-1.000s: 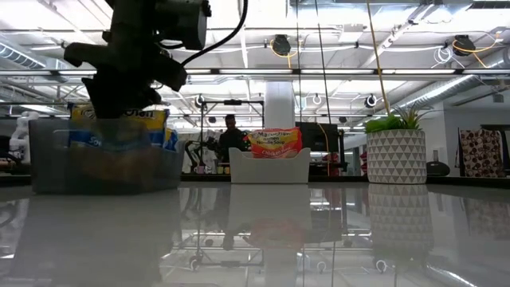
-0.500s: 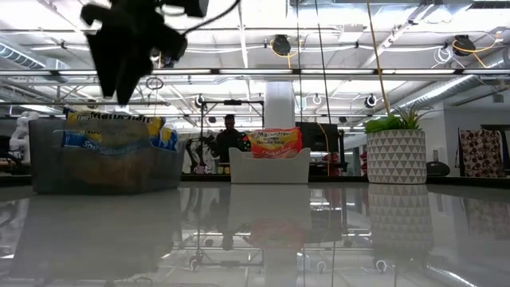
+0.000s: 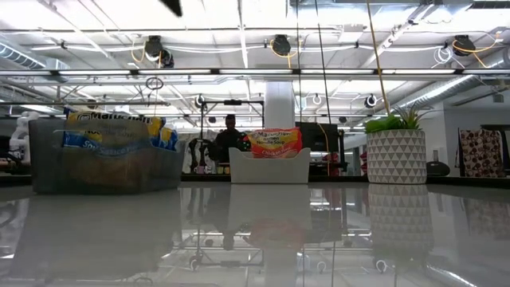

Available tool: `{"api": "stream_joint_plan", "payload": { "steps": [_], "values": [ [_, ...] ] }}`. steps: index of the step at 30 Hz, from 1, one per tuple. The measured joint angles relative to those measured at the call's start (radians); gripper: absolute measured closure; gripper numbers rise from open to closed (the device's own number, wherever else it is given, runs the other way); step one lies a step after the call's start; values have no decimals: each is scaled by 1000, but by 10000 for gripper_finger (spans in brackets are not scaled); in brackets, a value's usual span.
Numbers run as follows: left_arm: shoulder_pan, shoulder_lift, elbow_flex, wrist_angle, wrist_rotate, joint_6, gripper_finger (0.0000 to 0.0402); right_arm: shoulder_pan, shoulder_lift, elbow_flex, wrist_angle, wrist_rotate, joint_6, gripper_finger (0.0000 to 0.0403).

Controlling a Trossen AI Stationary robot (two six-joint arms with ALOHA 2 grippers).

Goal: Sort Maruchan noodles
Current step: Return to Home Position

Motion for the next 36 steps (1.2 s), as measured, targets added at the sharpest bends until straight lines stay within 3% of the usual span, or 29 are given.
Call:
{"api": "stream_joint_plan", "payload": {
  "steps": [6, 10, 17, 21, 25, 30, 36],
  "values": [
    [0, -1, 121, 91, 0, -6, 48, 0, -7, 0, 20, 0, -130, 149],
    [-7, 0, 128, 144, -3, -10, 48, 0, -45, 0, 21, 1, -217, 181],
    [-45, 0, 123, 233, -90, 288, 56, 0, -140, 0, 13, 38, -361, 273],
    [-43, 0, 123, 413, -62, 408, 118, 0, -184, 0, -28, 58, -398, 330],
    [-45, 0, 123, 513, -50, 463, 233, 0, -210, 0, -91, 57, -399, 384],
    [-45, 3, 123, 581, -48, 428, 378, 5, -218, 0, -161, 55, -355, 393],
    [-56, 3, 122, 580, -48, 293, 384, 18, -218, 0, -235, 53, -340, 401]
  ]
}}
